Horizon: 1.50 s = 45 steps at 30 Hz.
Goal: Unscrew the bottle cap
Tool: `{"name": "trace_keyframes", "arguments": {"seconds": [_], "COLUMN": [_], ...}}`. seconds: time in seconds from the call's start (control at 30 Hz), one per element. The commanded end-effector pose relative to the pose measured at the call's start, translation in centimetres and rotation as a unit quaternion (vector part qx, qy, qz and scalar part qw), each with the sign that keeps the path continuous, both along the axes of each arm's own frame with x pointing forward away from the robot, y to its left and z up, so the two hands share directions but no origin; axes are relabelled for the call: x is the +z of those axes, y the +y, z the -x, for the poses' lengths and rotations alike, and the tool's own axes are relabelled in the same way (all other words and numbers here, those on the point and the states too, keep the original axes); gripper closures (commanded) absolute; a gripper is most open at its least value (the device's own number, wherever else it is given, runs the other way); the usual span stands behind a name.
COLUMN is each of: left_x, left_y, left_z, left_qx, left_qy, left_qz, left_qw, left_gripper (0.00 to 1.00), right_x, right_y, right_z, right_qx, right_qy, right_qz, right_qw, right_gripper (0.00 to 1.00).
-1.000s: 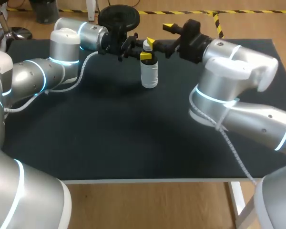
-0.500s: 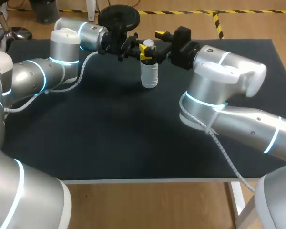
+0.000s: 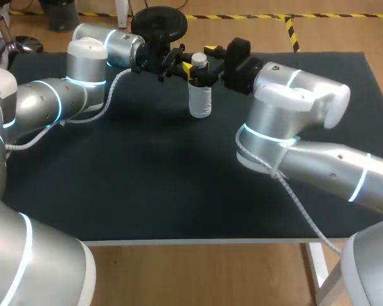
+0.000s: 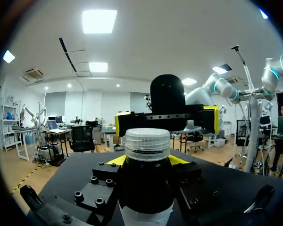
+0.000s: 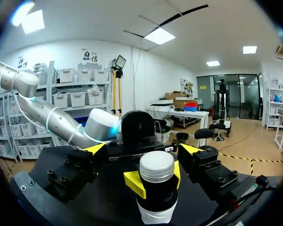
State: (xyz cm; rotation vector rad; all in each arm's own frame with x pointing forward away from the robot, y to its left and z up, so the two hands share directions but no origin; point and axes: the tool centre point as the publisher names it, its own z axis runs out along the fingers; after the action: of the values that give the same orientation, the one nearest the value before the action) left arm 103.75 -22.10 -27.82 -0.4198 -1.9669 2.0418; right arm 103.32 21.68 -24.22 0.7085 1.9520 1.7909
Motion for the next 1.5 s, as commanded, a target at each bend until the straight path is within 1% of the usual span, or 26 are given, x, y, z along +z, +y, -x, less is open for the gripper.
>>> {"name": "trace_keyframes", "arguments": {"seconds": [0.03, 0.3, 0.6, 0.63, 0.67, 0.7, 0.77, 0.8, 0.97, 1.03, 1.07, 1.1, 1.17, 1.27, 1.37, 1.43, 1.5], "left_x": [0.1, 0.1, 0.1, 0.1, 0.1, 0.1, 0.1, 0.1, 0.1, 0.1, 0.1, 0.1, 0.1, 0.1, 0.1, 0.1, 0.1], "left_y": [0.0, 0.0, 0.0, 0.0, 0.0, 0.0, 0.0, 0.0, 0.0, 0.0, 0.0, 0.0, 0.0, 0.0, 0.0, 0.0, 0.0], "left_z": [-0.1, -0.1, -0.1, -0.1, -0.1, -0.1, -0.1, -0.1, -0.1, -0.1, -0.1, -0.1, -0.1, -0.1, -0.1, -0.1, -0.1], "left_qx": [-0.001, -0.001, -0.001, -0.001, -0.001, -0.001, -0.001, -0.001, -0.001, -0.001, -0.001, -0.001, -0.001, -0.001, -0.001, -0.001, -0.001], "left_qy": [-0.001, -0.001, -0.001, -0.001, -0.001, -0.001, -0.001, -0.001, -0.001, -0.001, -0.001, -0.001, -0.001, -0.001, -0.001, -0.001, -0.001], "left_qz": [-0.001, -0.001, -0.001, -0.001, -0.001, -0.001, -0.001, -0.001, -0.001, -0.001, -0.001, -0.001, -0.001, -0.001, -0.001, -0.001, -0.001], "left_qw": [1.000, 1.000, 1.000, 1.000, 1.000, 1.000, 1.000, 1.000, 1.000, 1.000, 1.000, 1.000, 1.000, 1.000, 1.000, 1.000, 1.000], "left_gripper": [1.00, 1.00, 1.00, 1.00, 1.00, 1.00, 1.00, 1.00, 1.00, 1.00, 1.00, 1.00, 1.00, 1.00, 1.00, 1.00, 1.00], "right_x": [-0.2, -0.2, -0.3, -0.3, -0.4, -0.4, -0.5, -0.5, -0.6, -0.7, -0.7, -0.7, -0.8, -1.0, -1.1, -1.2, -1.1], "right_y": [0.2, 0.2, 0.5, 0.5, 0.5, 0.6, 0.6, 0.6, 0.6, 0.6, 0.6, 0.6, 0.6, 0.5, 0.3, -0.1, -0.4], "right_z": [-0.6, -1.3, -1.6, -1.6, -1.6, -1.7, -1.7, -1.7, -1.8, -1.9, -1.9, -1.9, -1.9, -2.1, -2.2, -2.5, -2.6], "right_qx": [0.000, -0.004, -0.006, -0.006, -0.006, -0.006, -0.005, -0.005, -0.005, -0.005, -0.005, -0.005, -0.004, -0.002, 0.013, 0.036, 0.065], "right_qy": [0.001, -0.004, -0.008, -0.008, -0.008, -0.008, -0.007, -0.007, -0.005, -0.005, -0.004, -0.004, -0.004, -0.003, -0.004, -0.008, -0.018], "right_qz": [0.000, -0.003, -0.003, -0.003, -0.003, -0.003, -0.003, -0.003, -0.002, -0.002, -0.002, -0.002, -0.003, -0.003, -0.008, -0.018, -0.017], "right_qw": [1.000, 1.000, 1.000, 1.000, 1.000, 1.000, 1.000, 1.000, 1.000, 1.000, 1.000, 1.000, 1.000, 1.000, 1.000, 0.999, 0.998], "right_gripper": [0.00, 0.00, 0.00, 0.03, 0.11, 0.18, 0.42, 0.50, 0.61, 0.68, 0.74, 0.85, 1.00, 1.00, 1.00, 1.00, 1.00]}}
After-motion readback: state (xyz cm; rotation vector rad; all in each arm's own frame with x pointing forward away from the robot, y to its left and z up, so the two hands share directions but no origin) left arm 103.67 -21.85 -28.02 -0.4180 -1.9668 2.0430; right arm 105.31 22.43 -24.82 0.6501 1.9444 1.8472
